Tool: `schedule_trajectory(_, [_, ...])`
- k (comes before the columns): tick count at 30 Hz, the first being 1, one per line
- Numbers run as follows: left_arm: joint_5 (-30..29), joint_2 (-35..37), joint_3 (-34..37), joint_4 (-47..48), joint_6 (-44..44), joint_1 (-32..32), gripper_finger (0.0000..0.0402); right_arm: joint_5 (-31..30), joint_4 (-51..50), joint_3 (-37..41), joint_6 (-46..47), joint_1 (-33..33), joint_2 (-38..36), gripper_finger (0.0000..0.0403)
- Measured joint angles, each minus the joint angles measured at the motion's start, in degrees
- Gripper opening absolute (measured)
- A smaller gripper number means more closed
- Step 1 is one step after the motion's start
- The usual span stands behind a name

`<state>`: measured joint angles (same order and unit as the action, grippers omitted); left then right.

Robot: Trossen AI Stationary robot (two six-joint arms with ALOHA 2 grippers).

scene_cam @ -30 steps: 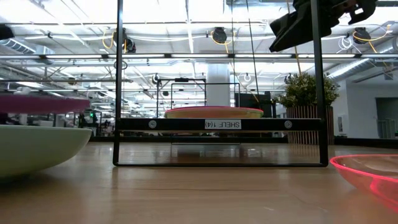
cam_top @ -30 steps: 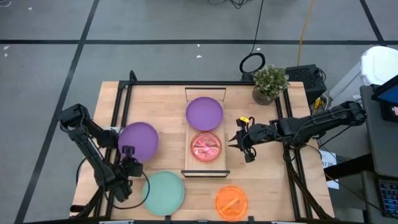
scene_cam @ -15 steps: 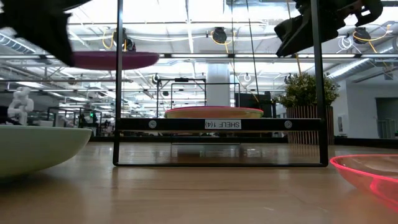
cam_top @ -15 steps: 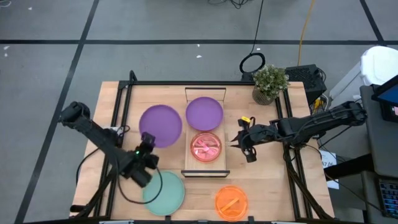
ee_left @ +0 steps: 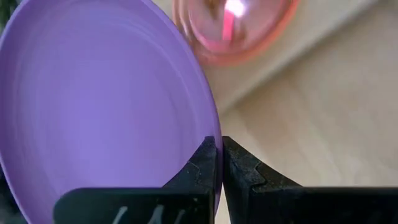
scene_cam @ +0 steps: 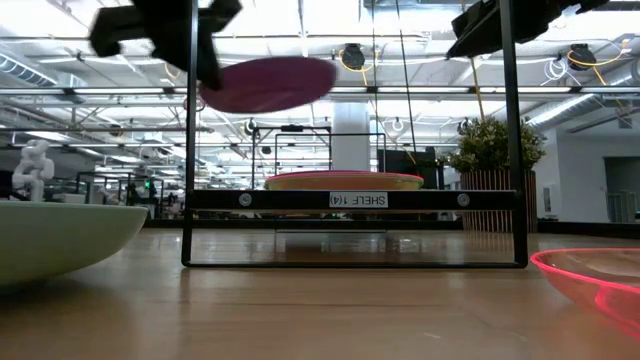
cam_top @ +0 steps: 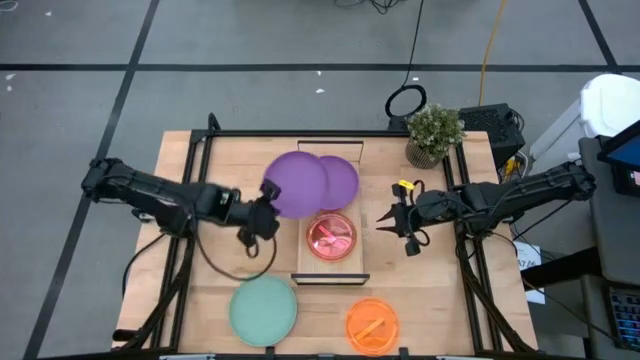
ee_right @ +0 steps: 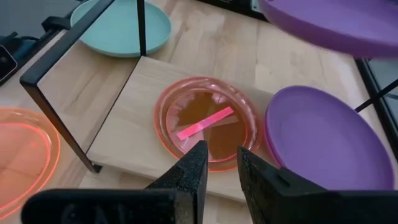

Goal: Place and stack plates onto a shelf
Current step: Stack the purple plate on top of the purple plate on the shelf

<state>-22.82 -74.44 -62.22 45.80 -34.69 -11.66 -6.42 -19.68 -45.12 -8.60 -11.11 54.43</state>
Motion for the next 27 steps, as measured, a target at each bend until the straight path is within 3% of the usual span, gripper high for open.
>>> schedule_trajectory(5, [12.3, -0.8, 0.0, -8.7, -3.9, 6.5, 0.0028, 0.0, -0.4, 0.0, 0.0, 0.0, -0.5, 0.0073])
schedule_trajectory(9, [16.9, -2.2, 0.0, -10.6, -5.8, 9.5, 0.0032, 0.0, -0.5, 0.0, 0.0, 0.0, -0.4, 0.0073])
schedule_trajectory(17, [17.3, -8.6, 0.0, -14.0, -12.3, 13.6, 0.0035, 0.0, -0.4, 0.0, 0.0, 0.0, -0.4, 0.0073])
schedule_trajectory(27, [17.3, -15.1, 0.0, -20.0, -13.9, 17.4, 0.0037, 0.0, -0.5, 0.0, 0.0, 0.0, -0.4, 0.0073])
